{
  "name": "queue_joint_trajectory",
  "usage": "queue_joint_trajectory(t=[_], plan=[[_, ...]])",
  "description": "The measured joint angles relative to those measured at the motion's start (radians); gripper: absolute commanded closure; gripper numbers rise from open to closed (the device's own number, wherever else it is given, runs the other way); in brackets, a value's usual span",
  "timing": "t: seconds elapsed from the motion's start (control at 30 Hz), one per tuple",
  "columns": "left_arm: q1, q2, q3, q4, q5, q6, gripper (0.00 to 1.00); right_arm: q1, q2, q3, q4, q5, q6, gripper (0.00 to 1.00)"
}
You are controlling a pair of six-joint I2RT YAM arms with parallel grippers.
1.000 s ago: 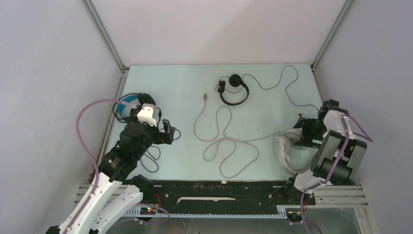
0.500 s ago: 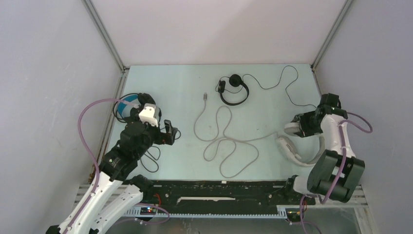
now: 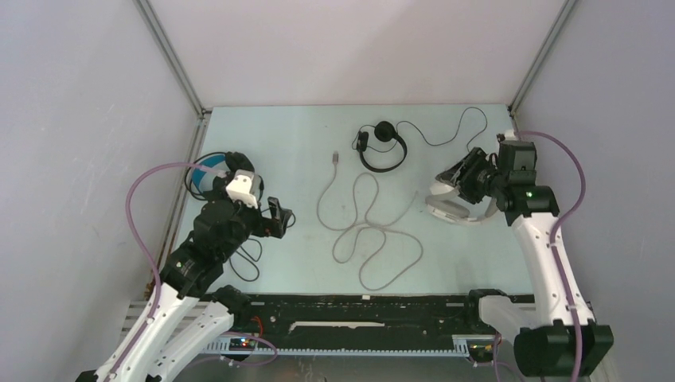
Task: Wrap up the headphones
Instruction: Pick up the headphones from the corner of the board.
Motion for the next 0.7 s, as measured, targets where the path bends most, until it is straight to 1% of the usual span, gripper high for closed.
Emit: queue_joint_trajectory(t=[0.1, 0.23, 0.33, 0.5, 0.63, 0.7], plan=[[0.0, -0.008, 0.0, 0.011, 0.022, 0.0, 0.02, 0.047, -0.06, 0.016, 0.043, -0.058, -0.015, 0.53], [0.0, -0.01, 0.0, 0.016, 0.047, 0.0, 0.02, 0.115, -0.089, 0.021, 0.117, -0.106, -0.045, 0.53], [0.0, -0.031, 0.0, 0.016, 0.065, -0.001, 0.02, 0.172, -0.078, 0.021, 0.184, -0.141, -0.06, 0.54], [0.0, -0.106, 0.0, 0.019, 0.088, -0.021, 0.02, 0.293, -0.028, 0.021, 0.348, -0.262, -0.077, 0.53], [0.0, -0.119, 0.004, 0.013, 0.125, -0.063, 0.02, 0.401, -0.024, 0.022, 0.417, -0.339, -0.132, 0.53], [0.0, -0.119, 0.011, 0.006, 0.137, -0.076, 0.02, 0.436, -0.024, 0.022, 0.444, -0.397, -0.163, 0.52]])
